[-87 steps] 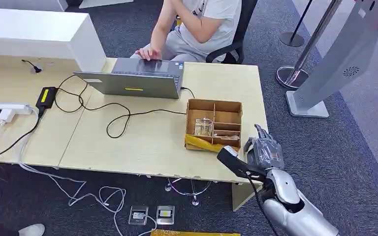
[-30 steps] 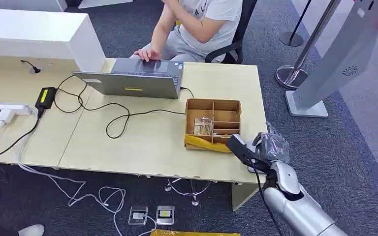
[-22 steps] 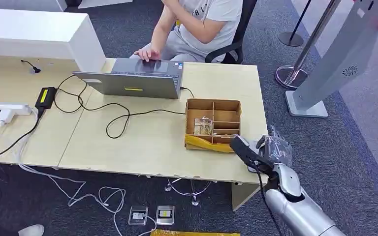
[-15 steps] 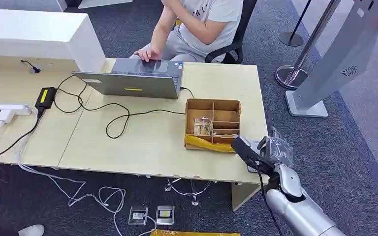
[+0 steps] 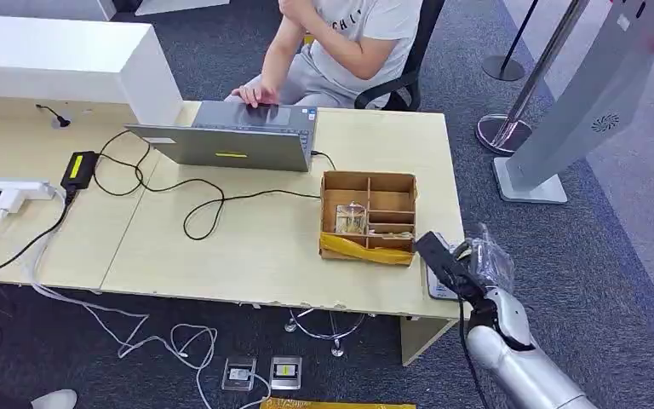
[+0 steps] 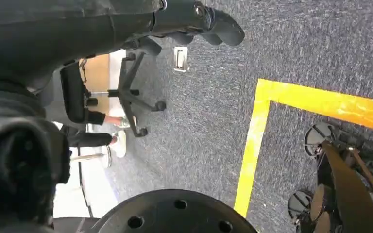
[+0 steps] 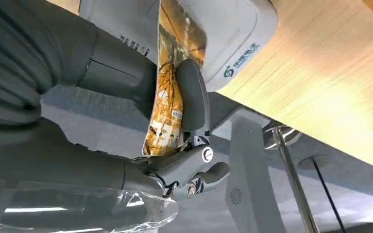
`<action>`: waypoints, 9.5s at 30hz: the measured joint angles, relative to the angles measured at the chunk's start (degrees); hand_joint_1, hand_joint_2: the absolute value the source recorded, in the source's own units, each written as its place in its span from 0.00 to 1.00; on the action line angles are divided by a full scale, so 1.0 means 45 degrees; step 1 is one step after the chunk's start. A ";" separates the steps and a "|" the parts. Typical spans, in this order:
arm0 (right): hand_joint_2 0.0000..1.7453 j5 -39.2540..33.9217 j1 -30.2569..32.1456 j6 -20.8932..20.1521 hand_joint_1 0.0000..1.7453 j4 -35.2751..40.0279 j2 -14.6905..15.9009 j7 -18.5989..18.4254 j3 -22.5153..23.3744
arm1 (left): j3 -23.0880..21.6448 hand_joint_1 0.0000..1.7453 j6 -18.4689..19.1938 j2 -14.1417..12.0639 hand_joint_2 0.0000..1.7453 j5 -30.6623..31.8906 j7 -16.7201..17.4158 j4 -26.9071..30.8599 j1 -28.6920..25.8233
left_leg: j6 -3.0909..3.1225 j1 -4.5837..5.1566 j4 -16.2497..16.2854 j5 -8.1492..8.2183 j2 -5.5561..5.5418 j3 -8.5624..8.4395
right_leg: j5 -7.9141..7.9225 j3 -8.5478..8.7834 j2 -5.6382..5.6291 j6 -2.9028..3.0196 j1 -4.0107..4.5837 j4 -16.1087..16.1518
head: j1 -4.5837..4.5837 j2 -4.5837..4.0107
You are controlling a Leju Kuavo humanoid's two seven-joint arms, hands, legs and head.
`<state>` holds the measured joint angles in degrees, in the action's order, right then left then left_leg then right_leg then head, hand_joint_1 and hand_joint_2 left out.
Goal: Pass the card to the sensor for recognition and then transmit it.
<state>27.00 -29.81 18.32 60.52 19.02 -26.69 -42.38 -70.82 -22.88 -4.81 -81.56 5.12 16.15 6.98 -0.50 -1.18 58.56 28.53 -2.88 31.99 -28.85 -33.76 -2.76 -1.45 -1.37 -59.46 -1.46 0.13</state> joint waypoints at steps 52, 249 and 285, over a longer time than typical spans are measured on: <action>1.00 -0.2721 -0.3468 0.0884 1.00 0.3424 -0.0432 -0.0592 0.0325 | 0.0073 0.00 0.1447 -0.0257 0.00 0.0222 -0.3925 -0.0078 -0.0004 | -0.0007 -0.0005 -0.0001 -0.0013 0.0010 0.0004 | 0.0031 0.0000 -0.0015 0.0009 0.0005 -0.0006 | -0.0005 0.0000; 1.00 0.8140 -0.1746 -0.2429 1.00 -0.2541 -0.3838 -0.1350 -0.1773 | 0.0651 0.00 -0.0690 0.0058 0.00 -0.0103 -0.0976 -0.0452 -0.0052 | -0.0015 -0.0021 -0.0003 -0.0010 0.0026 0.0009 | 0.0027 -0.0019 -0.0043 0.0014 0.0021 -0.0005 | 0.0000 0.0000; 1.00 0.8932 -0.3475 -0.1345 1.00 0.0364 -0.4877 0.0510 -0.1773 | 0.0588 0.00 -0.2273 0.0865 0.00 0.0154 -0.0428 -0.0423 -0.0041 | -0.0019 -0.0021 -0.0003 -0.0013 0.0030 0.0009 | 0.0028 -0.0019 -0.0050 0.0015 0.0020 -0.0010 | -0.0005 0.0000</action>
<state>67.19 -45.45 12.26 62.16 -2.93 -24.39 -50.36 -68.17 -33.11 -0.92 -80.87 3.19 14.25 6.79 -0.59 -1.28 58.54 28.47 -2.74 32.04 -28.73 -33.85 -2.98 -1.39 -1.27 -59.51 -1.49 0.13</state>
